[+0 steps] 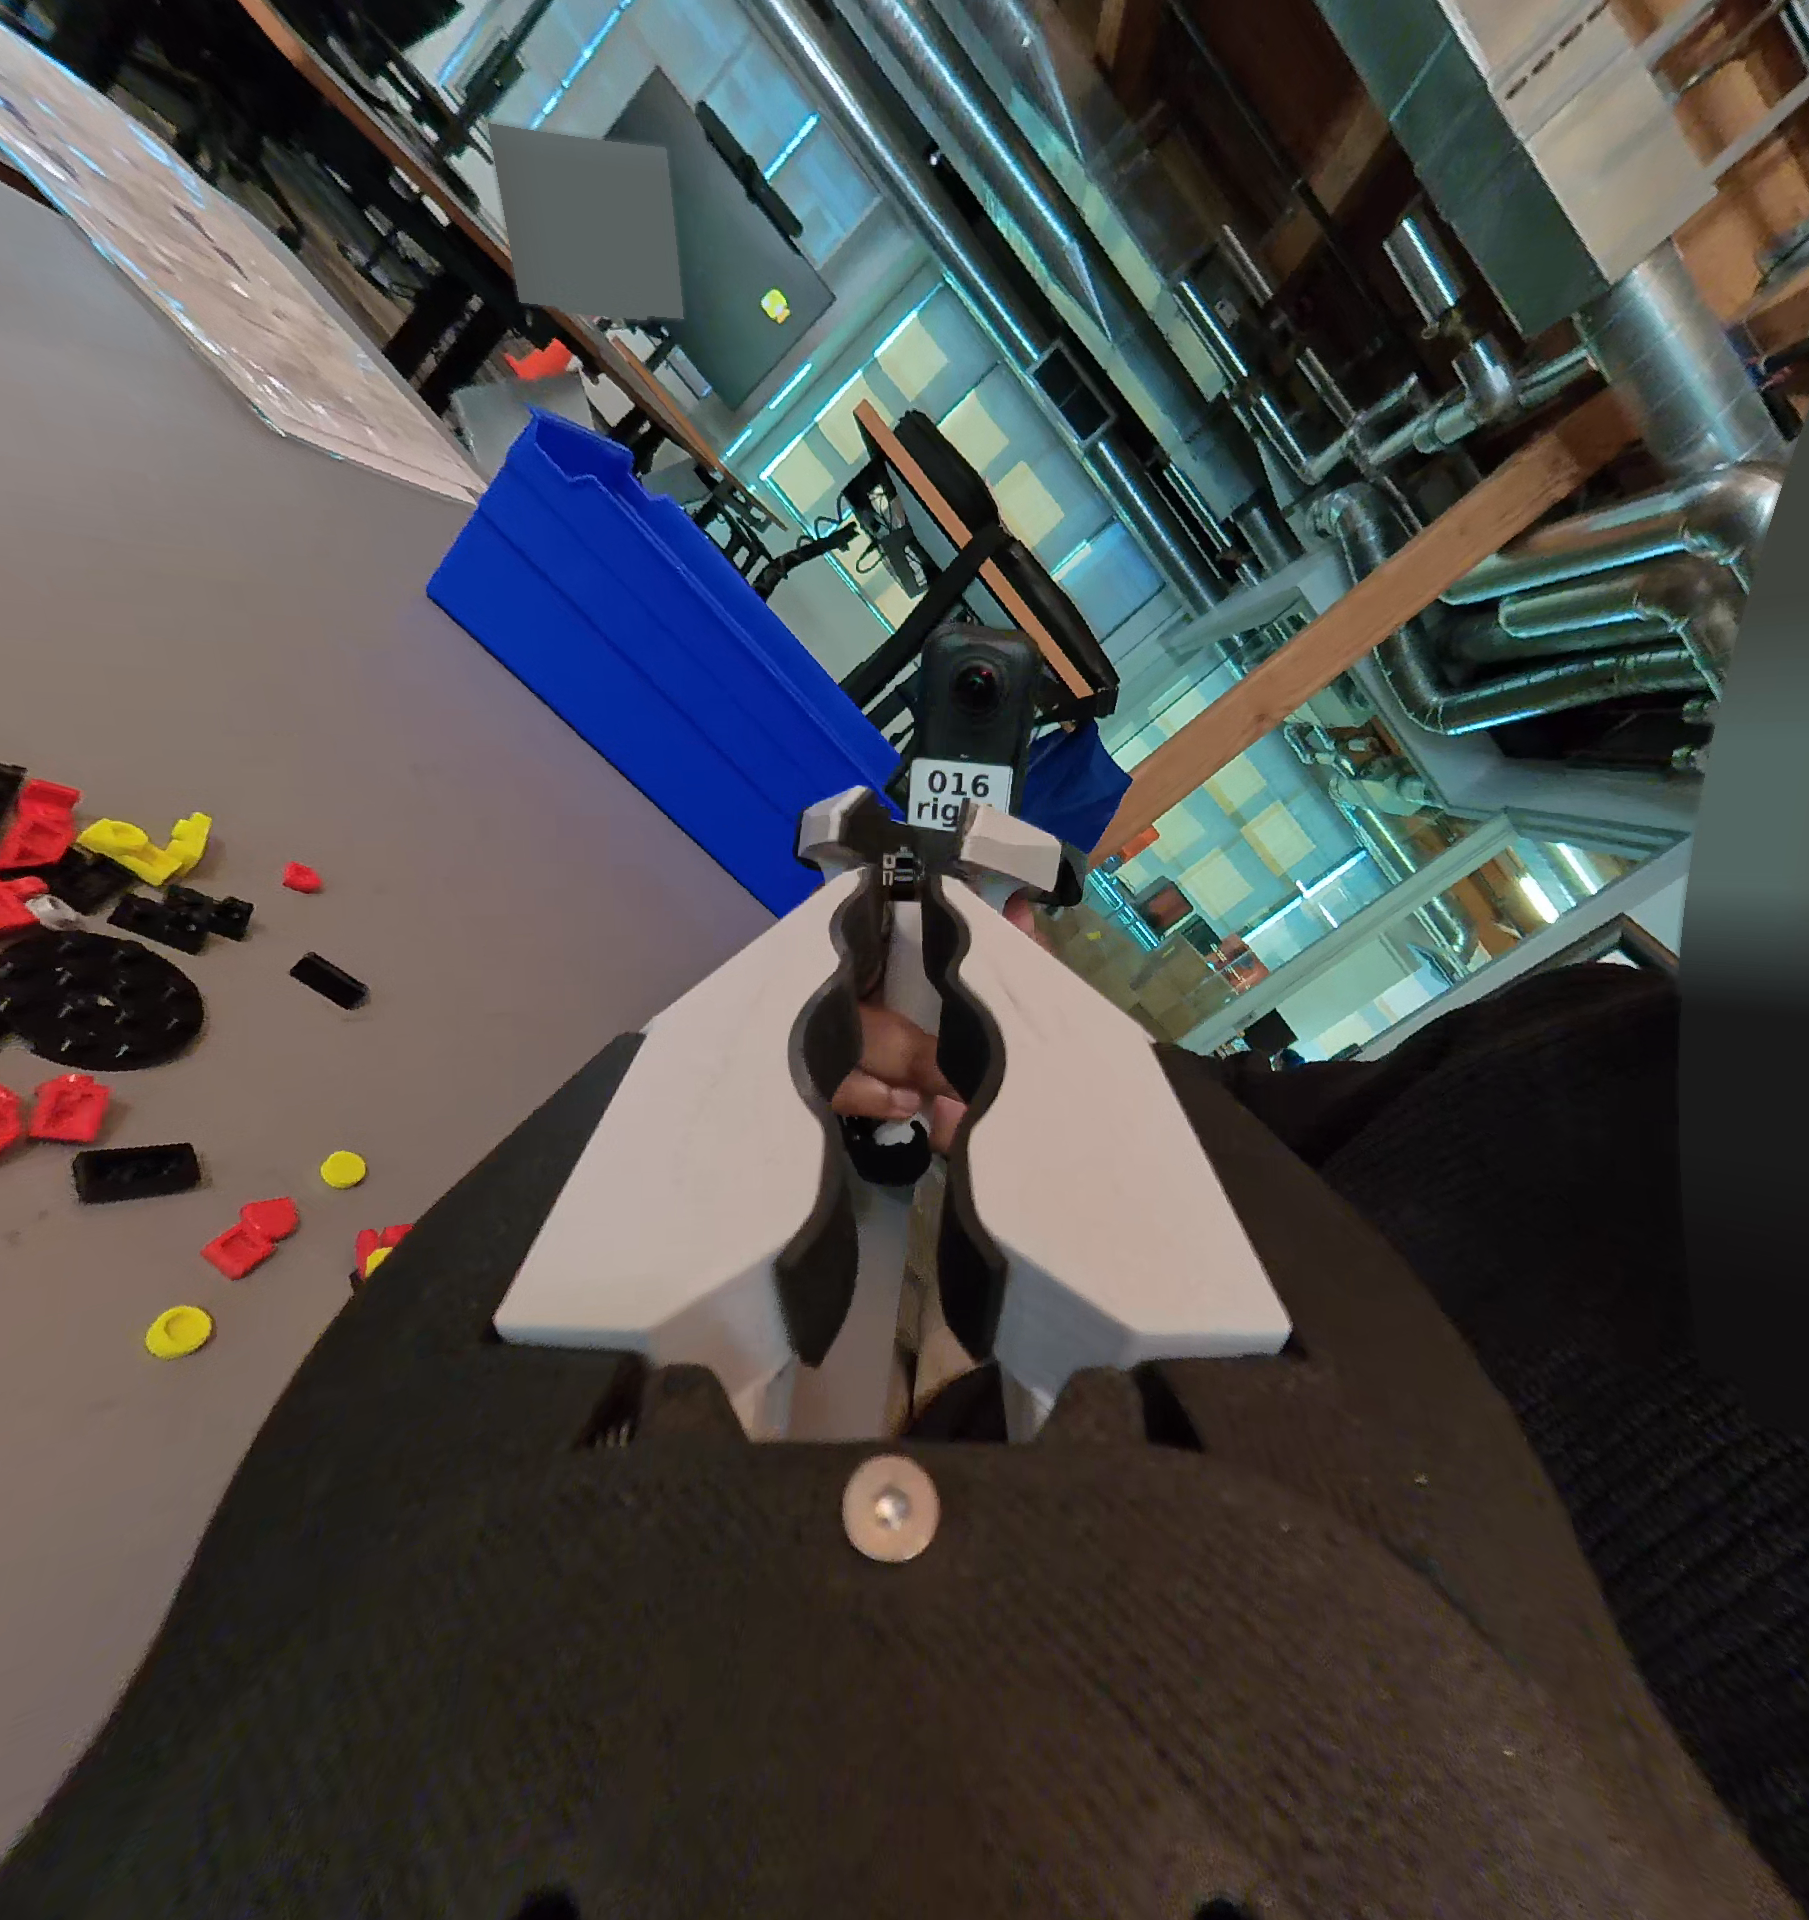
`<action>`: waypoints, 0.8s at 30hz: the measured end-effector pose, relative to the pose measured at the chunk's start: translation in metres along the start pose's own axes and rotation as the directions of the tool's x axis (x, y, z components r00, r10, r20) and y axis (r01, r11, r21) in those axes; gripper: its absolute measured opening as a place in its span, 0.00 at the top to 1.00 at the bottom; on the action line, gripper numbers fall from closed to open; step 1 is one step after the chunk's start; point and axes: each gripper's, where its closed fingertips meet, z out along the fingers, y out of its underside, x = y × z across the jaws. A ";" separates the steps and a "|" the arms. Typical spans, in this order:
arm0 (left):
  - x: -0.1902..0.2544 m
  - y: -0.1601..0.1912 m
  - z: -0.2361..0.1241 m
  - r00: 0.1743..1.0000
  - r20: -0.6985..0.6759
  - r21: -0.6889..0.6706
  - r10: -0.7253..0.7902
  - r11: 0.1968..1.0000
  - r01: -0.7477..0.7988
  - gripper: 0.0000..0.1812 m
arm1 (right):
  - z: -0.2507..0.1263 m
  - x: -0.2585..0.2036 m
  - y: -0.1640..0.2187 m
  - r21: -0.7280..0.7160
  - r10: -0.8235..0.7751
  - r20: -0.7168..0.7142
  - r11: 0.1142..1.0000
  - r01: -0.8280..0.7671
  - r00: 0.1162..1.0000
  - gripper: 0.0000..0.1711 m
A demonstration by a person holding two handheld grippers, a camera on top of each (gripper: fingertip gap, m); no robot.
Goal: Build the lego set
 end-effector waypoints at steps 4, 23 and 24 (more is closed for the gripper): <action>-0.001 -0.002 0.000 1.000 0.005 0.015 -0.018 1.000 0.018 0.98 | 0.000 0.003 0.001 0.018 0.065 0.018 0.998 -0.065 0.998 0.90; 0.001 0.011 0.006 0.998 0.057 -0.051 -0.003 0.999 0.006 0.97 | 0.000 -0.001 0.007 -0.003 0.170 0.034 0.985 -0.170 0.985 0.97; 0.001 0.012 0.007 0.998 0.062 -0.054 0.003 0.999 0.000 0.97 | 0.000 0.000 0.006 0.008 0.185 0.036 0.983 -0.186 0.982 0.97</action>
